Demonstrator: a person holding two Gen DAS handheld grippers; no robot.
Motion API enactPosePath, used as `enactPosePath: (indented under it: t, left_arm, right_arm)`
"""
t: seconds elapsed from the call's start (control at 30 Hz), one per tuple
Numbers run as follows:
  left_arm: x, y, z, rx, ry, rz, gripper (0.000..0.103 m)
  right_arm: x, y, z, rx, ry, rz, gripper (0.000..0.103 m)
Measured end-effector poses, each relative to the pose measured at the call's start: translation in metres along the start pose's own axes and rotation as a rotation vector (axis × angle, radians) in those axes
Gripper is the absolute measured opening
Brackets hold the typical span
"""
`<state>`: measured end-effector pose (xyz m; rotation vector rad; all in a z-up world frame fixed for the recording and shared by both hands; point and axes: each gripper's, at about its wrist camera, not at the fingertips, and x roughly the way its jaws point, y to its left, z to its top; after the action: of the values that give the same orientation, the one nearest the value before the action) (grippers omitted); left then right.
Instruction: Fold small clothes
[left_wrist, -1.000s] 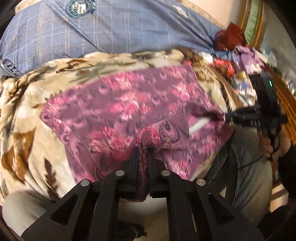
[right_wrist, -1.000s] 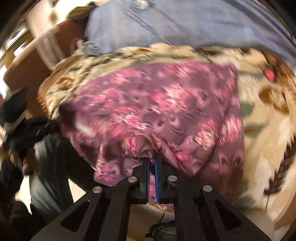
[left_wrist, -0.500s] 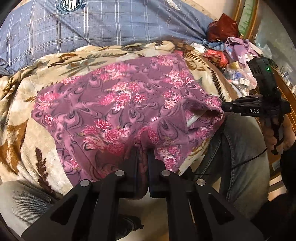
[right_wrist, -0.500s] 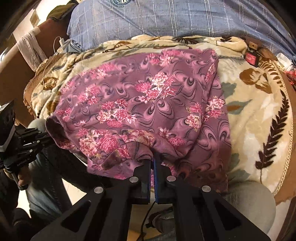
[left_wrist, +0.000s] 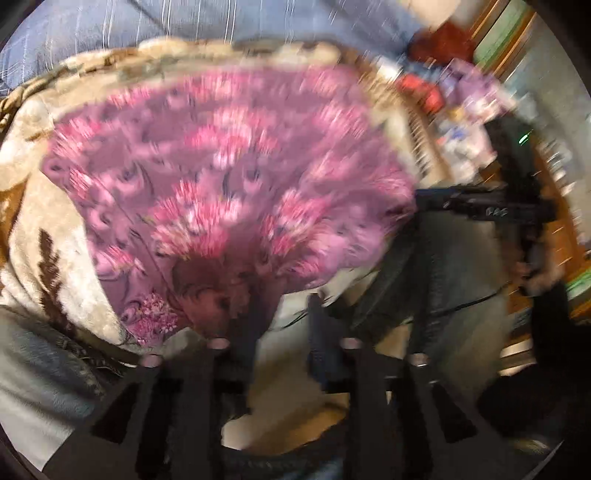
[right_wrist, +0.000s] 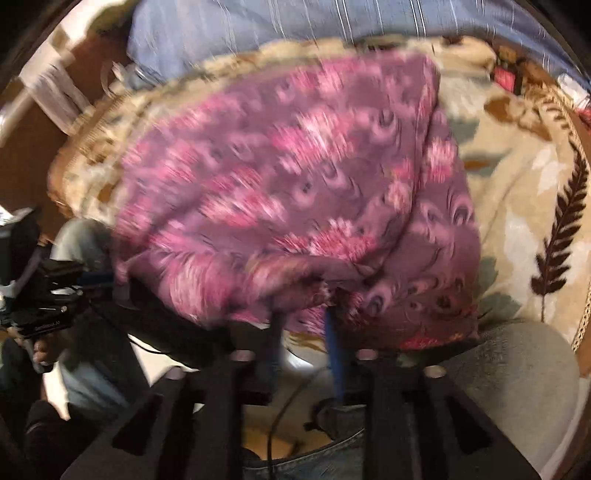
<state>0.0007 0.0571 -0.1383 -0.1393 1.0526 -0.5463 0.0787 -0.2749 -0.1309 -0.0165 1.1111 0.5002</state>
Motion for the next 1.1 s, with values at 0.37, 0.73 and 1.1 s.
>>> enactPosePath:
  t: [0.37,0.73,1.1]
  left_arm:
    - [-0.014,0.123,0.081,-0.502,-0.216,0.283,0.072]
    - [0.037,0.166,0.09,-0.661,-0.17,0.066,0.071]
    - [0.052,0.163,0.107,-0.63,-0.184,0.067,0.034]
  right_arm:
    - [-0.035,-0.056,0.097,0.227,-0.252,0.262,0.076]
    - [0.031,-0.146,0.17,0.378,-0.203,0.148,0.078]
    - [0.066,-0.146,0.169,0.356,-0.121,0.217,0.039]
